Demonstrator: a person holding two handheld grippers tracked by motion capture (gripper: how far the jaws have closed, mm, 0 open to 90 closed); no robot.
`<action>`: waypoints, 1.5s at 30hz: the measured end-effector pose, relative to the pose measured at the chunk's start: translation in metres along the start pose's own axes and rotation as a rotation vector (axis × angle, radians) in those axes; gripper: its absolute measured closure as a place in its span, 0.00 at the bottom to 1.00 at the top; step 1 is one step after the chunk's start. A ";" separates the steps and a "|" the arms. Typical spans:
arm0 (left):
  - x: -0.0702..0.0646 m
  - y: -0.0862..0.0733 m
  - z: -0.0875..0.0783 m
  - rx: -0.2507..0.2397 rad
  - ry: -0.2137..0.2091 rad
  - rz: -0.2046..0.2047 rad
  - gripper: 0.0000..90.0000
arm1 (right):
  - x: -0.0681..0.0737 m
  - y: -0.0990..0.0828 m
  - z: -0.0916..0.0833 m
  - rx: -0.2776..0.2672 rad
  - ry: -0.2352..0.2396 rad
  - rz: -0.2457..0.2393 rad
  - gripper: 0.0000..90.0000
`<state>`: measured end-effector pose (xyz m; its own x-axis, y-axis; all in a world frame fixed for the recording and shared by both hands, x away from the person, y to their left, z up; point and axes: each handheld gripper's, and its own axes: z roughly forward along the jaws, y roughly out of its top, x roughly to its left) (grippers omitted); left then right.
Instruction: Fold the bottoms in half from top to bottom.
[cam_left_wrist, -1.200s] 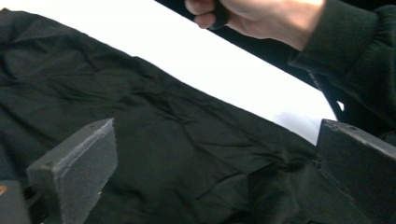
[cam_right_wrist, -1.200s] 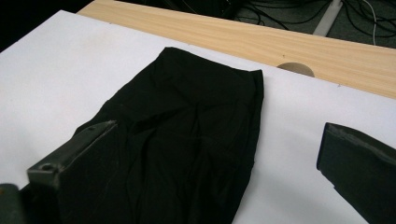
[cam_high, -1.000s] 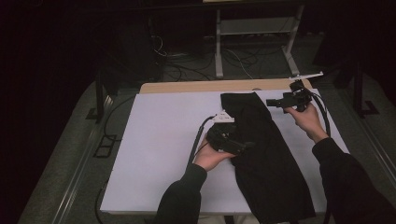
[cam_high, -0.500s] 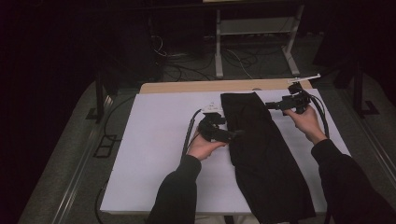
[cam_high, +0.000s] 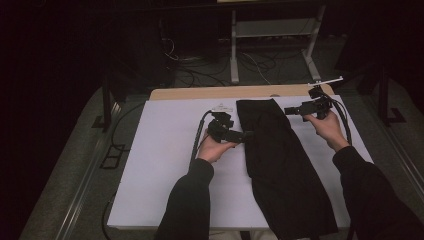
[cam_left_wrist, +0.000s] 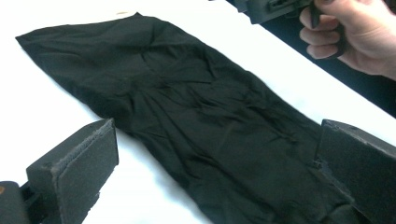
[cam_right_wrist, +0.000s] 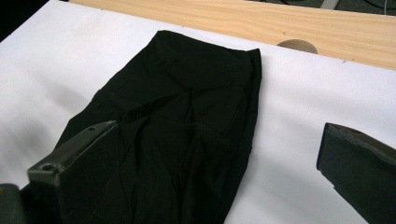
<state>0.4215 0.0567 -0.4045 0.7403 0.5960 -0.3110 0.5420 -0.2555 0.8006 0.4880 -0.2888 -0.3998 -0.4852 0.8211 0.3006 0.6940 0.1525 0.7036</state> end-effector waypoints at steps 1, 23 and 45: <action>0.002 0.001 0.001 0.001 0.006 0.000 0.00 | -0.001 0.000 0.000 0.001 0.000 0.001 0.00; 0.039 0.015 0.035 0.043 0.068 -0.057 0.00 | -0.009 0.001 0.022 0.069 0.011 0.058 0.00; 0.058 0.002 0.054 0.019 0.094 -0.207 0.00 | -0.012 -0.012 0.039 0.131 0.030 0.077 0.05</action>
<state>0.4873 0.0499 -0.4481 0.5726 0.7053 -0.4179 0.6866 -0.1341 0.7145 0.5059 -0.2793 -0.4372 -0.4425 0.8166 0.3707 0.7920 0.1619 0.5887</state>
